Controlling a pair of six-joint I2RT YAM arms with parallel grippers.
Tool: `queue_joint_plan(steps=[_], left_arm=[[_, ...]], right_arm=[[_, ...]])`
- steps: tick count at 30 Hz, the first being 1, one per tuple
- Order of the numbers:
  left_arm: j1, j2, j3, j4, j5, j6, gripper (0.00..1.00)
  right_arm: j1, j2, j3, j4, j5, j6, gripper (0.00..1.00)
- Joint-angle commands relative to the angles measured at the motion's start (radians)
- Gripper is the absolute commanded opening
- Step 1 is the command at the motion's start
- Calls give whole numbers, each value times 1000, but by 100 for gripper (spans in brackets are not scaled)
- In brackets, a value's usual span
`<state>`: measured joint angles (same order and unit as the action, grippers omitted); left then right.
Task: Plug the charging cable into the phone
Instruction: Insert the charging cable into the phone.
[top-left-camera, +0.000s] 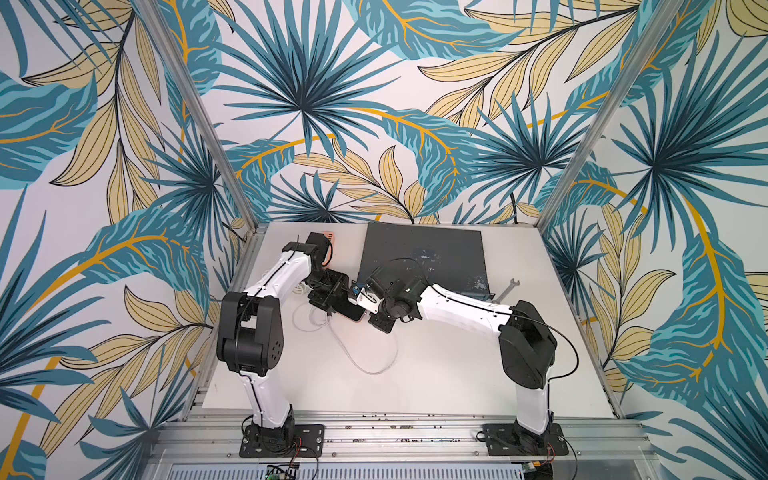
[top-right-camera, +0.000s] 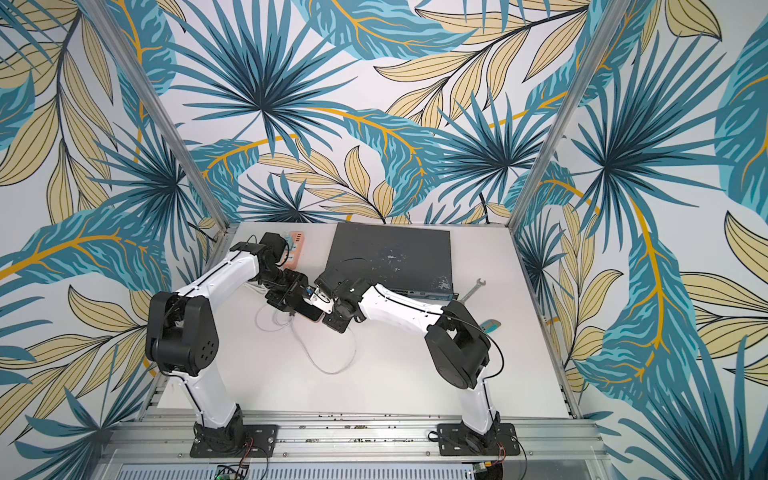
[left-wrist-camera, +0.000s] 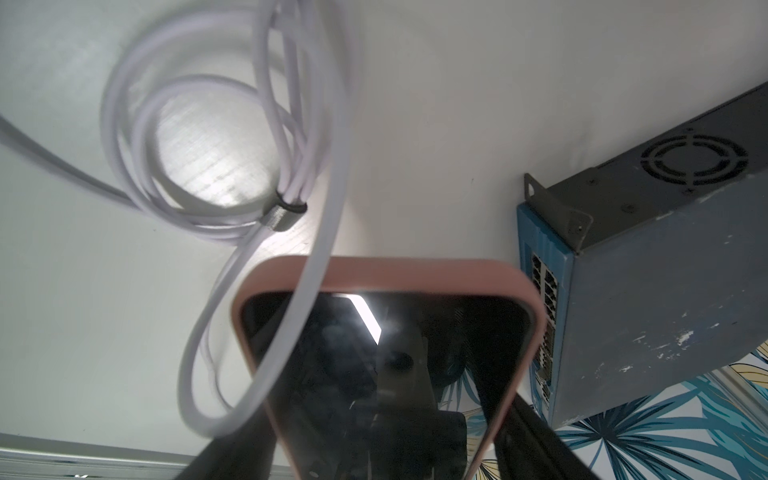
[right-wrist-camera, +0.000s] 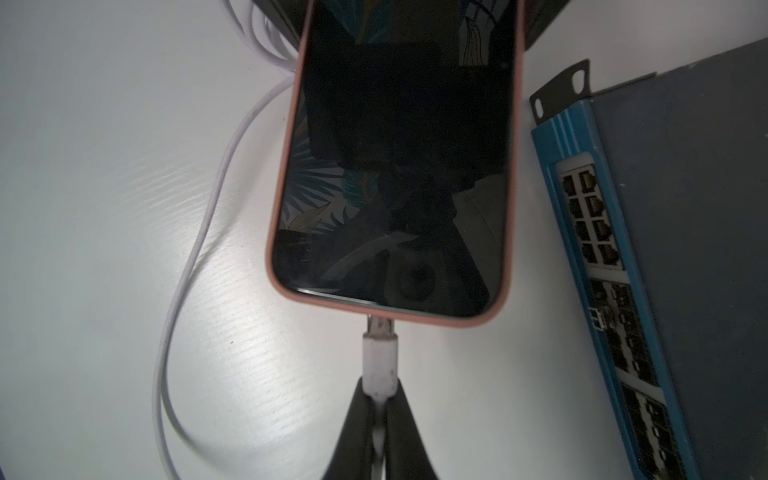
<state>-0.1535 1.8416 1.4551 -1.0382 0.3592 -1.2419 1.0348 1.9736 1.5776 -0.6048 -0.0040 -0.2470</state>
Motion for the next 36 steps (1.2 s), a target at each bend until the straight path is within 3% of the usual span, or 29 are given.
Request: queue_joint_plan(steps=[1, 25, 36], left_arm=[[-20, 11, 35, -37, 55, 5, 0], [-58, 45, 90, -71, 19, 15, 0], [-60, 42, 43, 23, 107, -52, 0]], right_arm=[[2, 32, 29, 51, -1, 17, 0], [1, 71, 98, 48, 17, 35, 0], [-1, 93, 137, 53, 9, 46, 0]])
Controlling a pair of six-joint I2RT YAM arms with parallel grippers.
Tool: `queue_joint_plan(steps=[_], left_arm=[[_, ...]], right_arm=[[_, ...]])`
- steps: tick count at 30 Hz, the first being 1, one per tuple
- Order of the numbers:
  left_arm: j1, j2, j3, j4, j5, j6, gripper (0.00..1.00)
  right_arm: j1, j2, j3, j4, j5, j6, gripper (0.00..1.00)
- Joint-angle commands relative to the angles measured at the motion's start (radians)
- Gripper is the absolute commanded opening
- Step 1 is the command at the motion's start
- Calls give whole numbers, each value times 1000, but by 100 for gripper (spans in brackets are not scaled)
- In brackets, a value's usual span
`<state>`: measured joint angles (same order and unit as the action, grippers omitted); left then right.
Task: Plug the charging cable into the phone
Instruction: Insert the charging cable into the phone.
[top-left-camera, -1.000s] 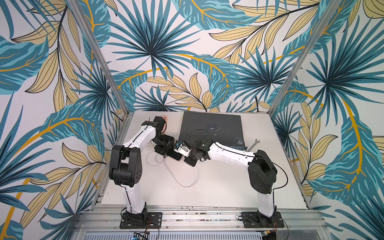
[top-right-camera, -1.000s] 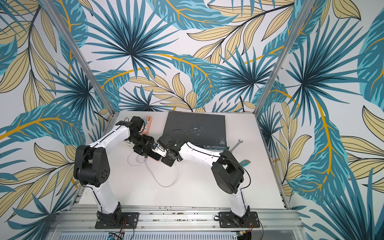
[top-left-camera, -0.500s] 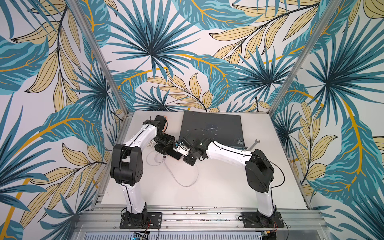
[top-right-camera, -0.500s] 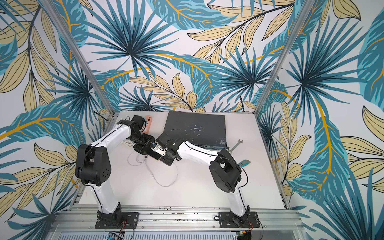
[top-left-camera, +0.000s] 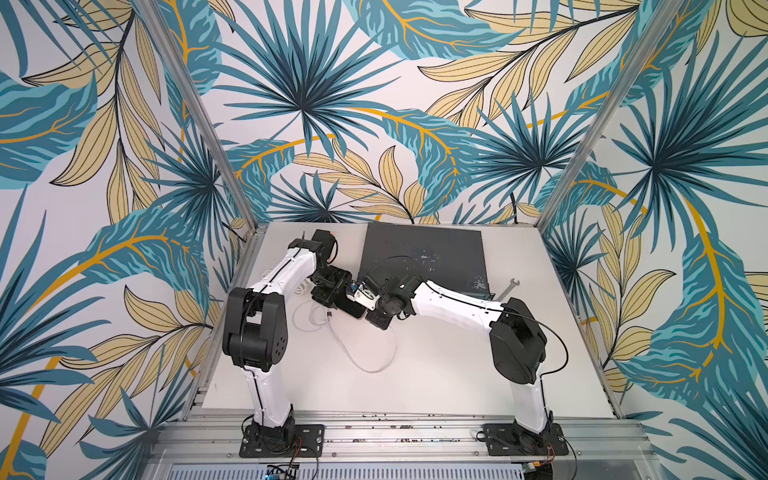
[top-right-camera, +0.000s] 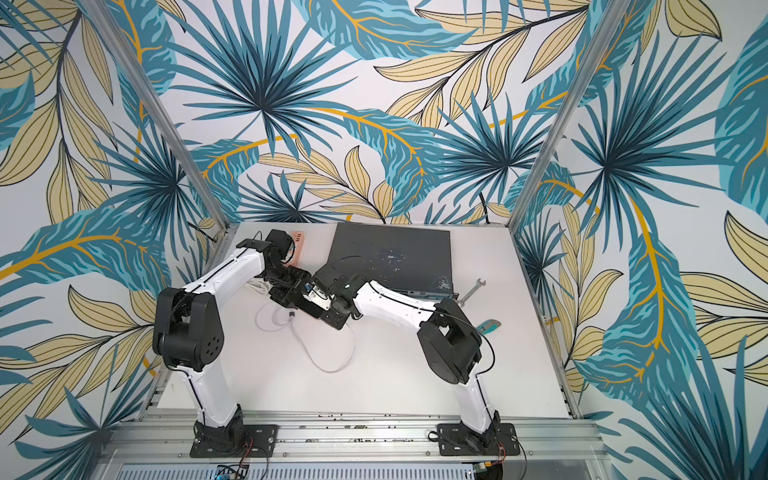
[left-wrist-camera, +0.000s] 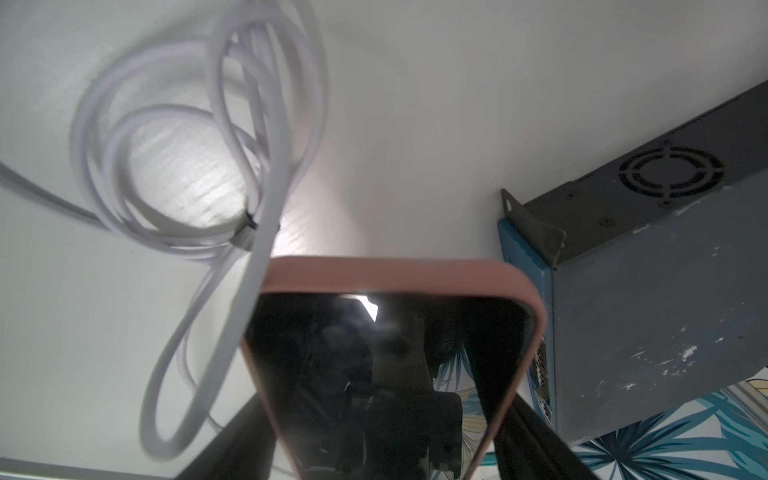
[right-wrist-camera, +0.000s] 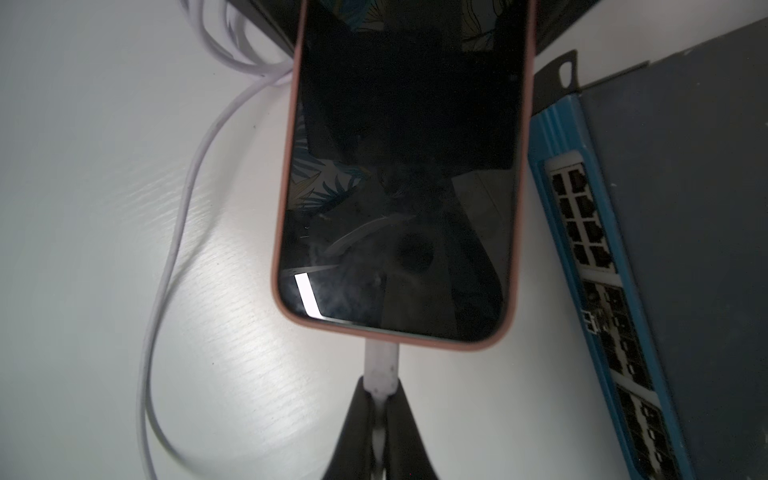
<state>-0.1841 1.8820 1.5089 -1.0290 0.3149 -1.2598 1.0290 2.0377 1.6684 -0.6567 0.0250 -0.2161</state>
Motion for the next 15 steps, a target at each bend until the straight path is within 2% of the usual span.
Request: queue_joint_plan(steps=[1, 15], left_arm=[[-29, 2, -16, 25, 160, -40, 0], [-28, -5, -28, 59, 187, -52, 0]], right_arm=[[5, 30, 48, 104, -20, 14, 0], [2, 11, 21, 104, 2, 4, 0]])
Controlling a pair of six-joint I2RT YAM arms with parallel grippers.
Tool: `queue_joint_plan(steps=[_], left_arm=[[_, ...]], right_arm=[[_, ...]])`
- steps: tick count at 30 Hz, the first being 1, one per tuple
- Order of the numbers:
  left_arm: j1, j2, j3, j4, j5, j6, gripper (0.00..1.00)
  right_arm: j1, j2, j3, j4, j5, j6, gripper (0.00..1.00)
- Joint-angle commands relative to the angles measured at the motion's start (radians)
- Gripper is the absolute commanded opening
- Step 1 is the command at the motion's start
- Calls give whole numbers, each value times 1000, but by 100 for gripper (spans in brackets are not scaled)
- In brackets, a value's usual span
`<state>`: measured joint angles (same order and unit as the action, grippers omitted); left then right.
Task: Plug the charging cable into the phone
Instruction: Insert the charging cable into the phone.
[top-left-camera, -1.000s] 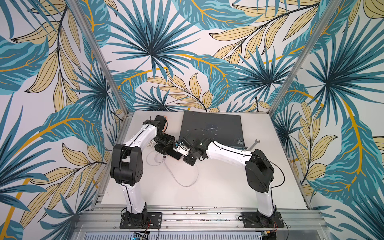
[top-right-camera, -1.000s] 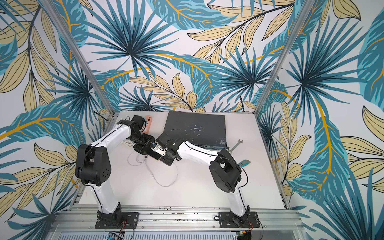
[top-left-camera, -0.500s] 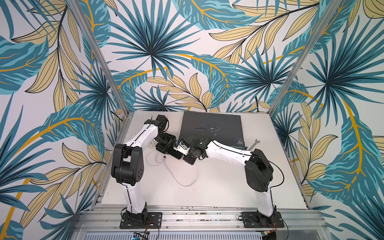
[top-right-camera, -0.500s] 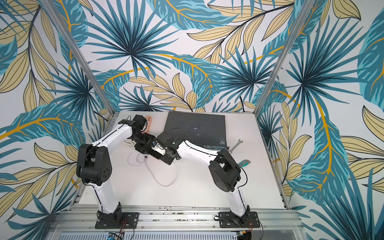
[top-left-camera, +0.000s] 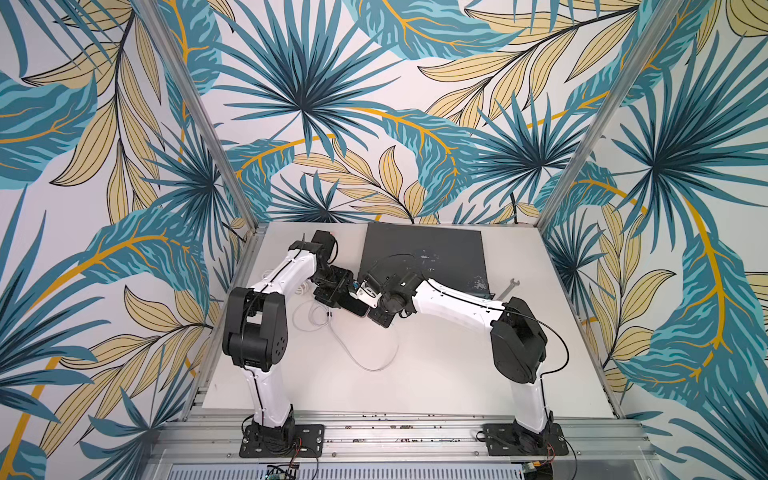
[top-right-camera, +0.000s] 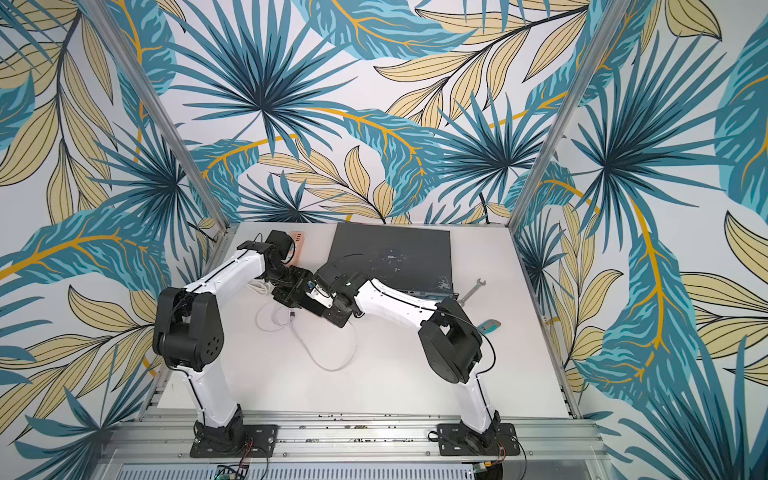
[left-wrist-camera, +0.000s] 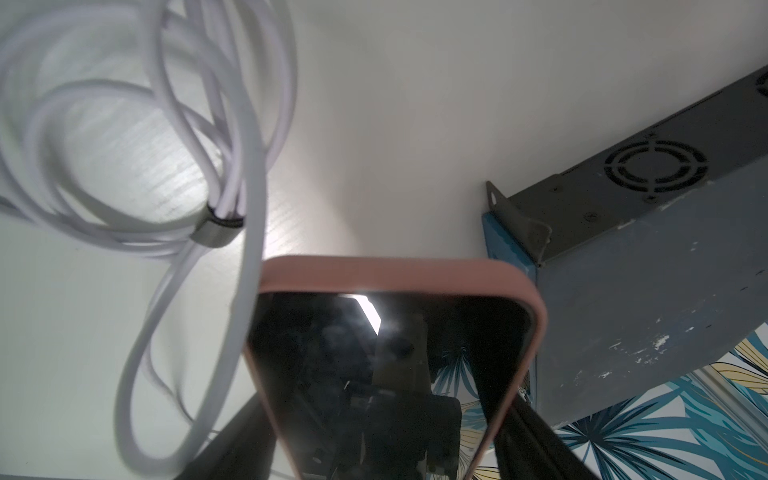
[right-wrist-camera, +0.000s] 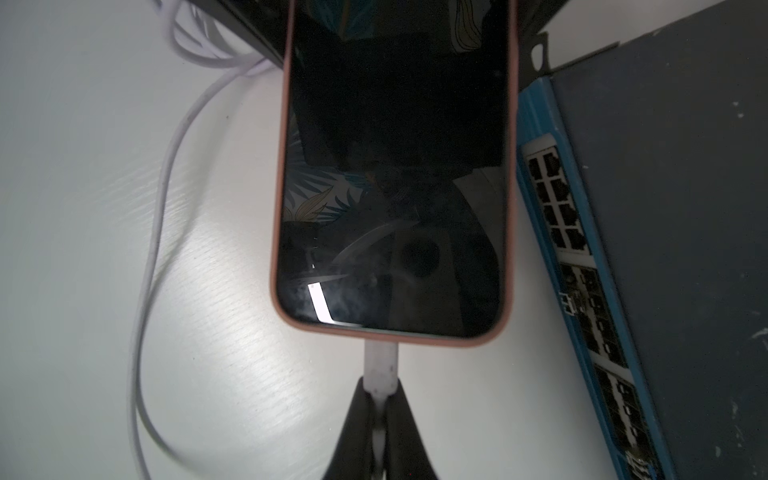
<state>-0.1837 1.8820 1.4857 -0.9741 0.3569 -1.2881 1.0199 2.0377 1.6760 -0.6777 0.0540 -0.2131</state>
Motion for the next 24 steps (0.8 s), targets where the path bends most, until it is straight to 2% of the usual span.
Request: queue_joint_plan(steps=[1, 5, 6, 8, 9, 10, 11, 19, 24], left_arm=[[-28, -4, -5, 6, 146, -23, 0], [-27, -8, -11, 9, 148, -22, 0], [-27, -10, -13, 9, 148, -22, 0], [-23, -13, -14, 4, 145, -18, 0], [-21, -13, -15, 3, 143, -15, 0], [-18, -15, -17, 2, 142, -12, 0], [-16, -17, -17, -1, 139, -10, 0], [-14, -26, -24, -5, 135, 0, 0], [-16, -26, -7, -20, 114, 24, 0]], right_arm=[[10, 10, 12, 125, -28, 1, 0], [8, 9, 11, 126, -26, 1, 0], [8, 8, 11, 124, -23, 4, 11], [7, 6, 9, 124, -13, 9, 58], [6, 5, 5, 126, -5, 11, 77], [3, 2, 1, 129, 4, 14, 93], [2, -1, -1, 129, 10, 16, 99], [-17, -41, 7, 138, 22, 40, 100], [-41, -69, 64, 113, -22, 77, 100]])
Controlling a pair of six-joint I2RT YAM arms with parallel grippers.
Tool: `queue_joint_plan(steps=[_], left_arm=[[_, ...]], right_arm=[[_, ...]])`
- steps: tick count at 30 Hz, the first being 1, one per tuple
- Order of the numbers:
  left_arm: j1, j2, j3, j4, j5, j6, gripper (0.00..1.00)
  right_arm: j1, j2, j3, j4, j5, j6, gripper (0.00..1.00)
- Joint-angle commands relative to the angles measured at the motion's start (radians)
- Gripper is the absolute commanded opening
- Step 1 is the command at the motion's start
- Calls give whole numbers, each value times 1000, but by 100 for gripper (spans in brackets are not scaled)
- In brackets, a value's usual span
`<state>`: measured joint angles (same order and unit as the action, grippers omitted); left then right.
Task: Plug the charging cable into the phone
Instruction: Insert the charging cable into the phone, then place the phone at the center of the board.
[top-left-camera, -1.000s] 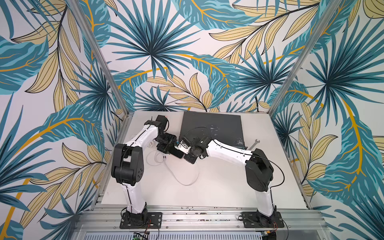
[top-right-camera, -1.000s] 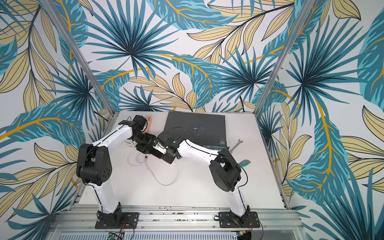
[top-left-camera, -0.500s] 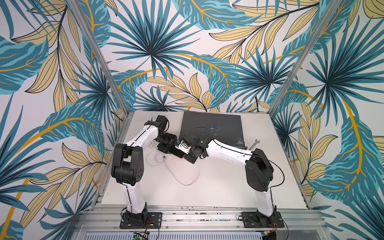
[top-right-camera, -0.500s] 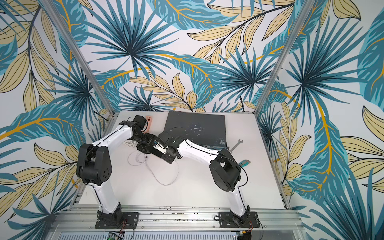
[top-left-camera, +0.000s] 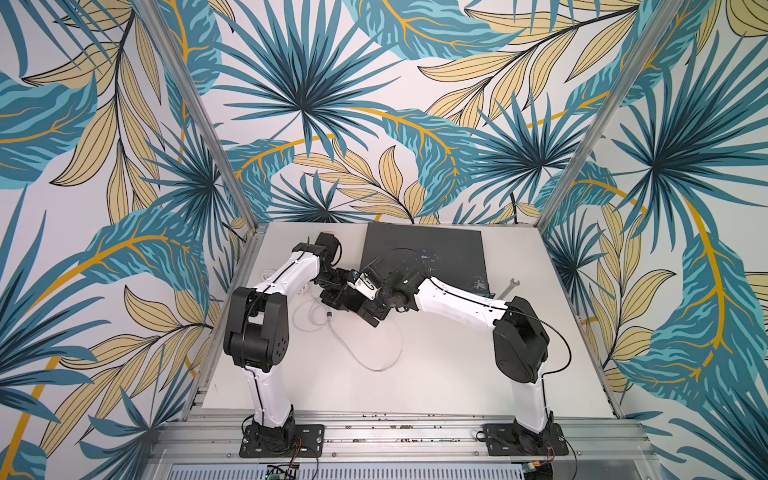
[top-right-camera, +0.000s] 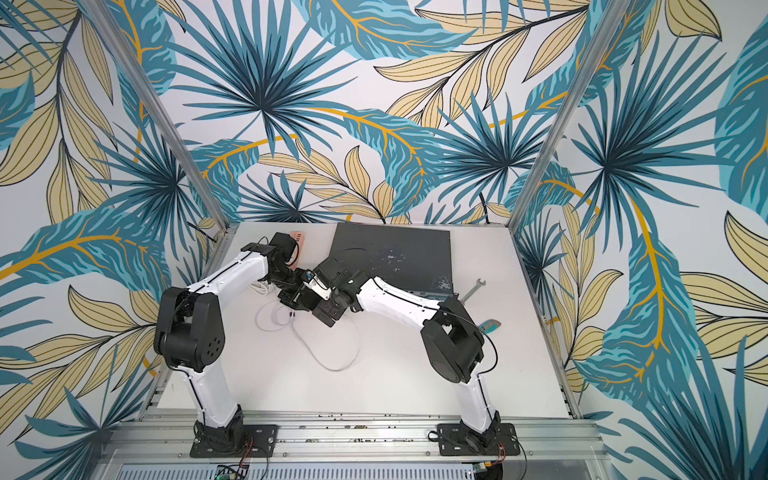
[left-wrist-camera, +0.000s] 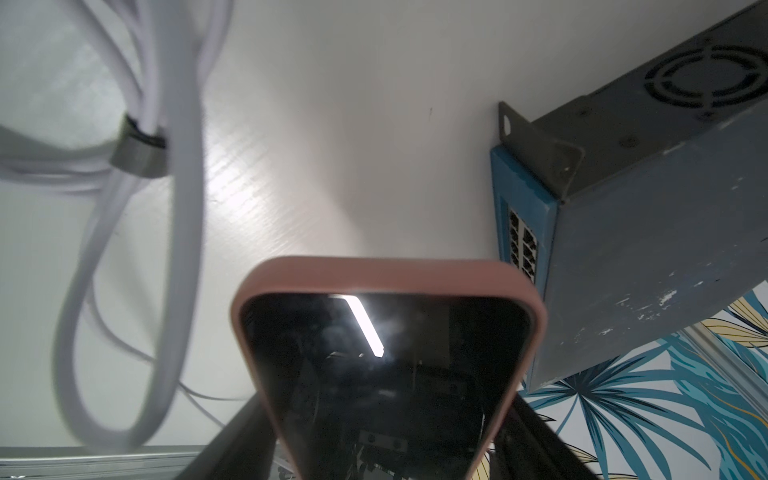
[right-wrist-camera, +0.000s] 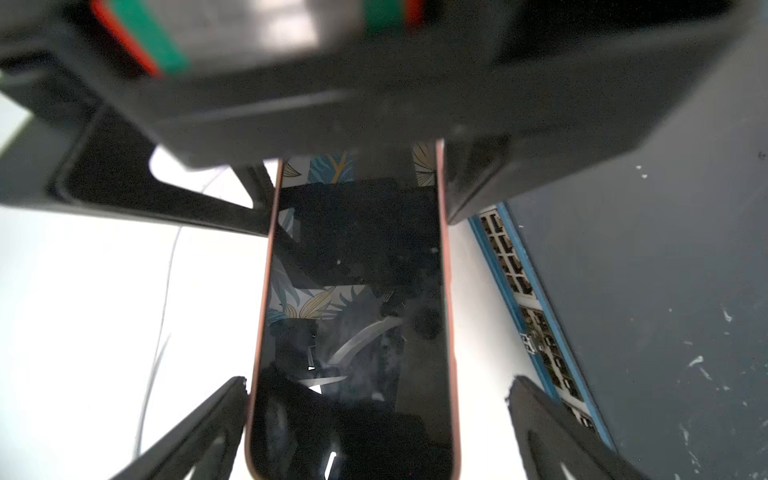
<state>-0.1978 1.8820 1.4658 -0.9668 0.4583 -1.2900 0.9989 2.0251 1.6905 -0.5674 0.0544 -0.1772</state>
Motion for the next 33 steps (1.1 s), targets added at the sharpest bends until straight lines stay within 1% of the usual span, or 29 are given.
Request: queue_joint_plan(steps=[1, 8, 13, 18, 21, 27, 33], left_arm=[[-2, -24, 15, -28, 11, 30, 0], [-26, 16, 79, -72, -4, 82, 0], [-41, 40, 120, -94, -5, 123, 0], [-46, 50, 163, -135, -35, 198, 0], [-54, 62, 193, -174, -60, 252, 0], [-89, 92, 247, -209, -89, 311, 0], [-151, 132, 328, -236, -117, 379, 0]], right_arm=[[-25, -64, 62, 0, -35, 52, 100], [-80, -142, 82, 19, -125, 150, 100], [-135, -202, 46, 49, -189, 226, 100], [-200, -274, -30, 109, -277, 326, 100], [-260, -310, -80, 138, -330, 370, 100], [-333, -373, -204, 174, -374, 445, 99], [-400, -464, -334, 219, -415, 490, 100]])
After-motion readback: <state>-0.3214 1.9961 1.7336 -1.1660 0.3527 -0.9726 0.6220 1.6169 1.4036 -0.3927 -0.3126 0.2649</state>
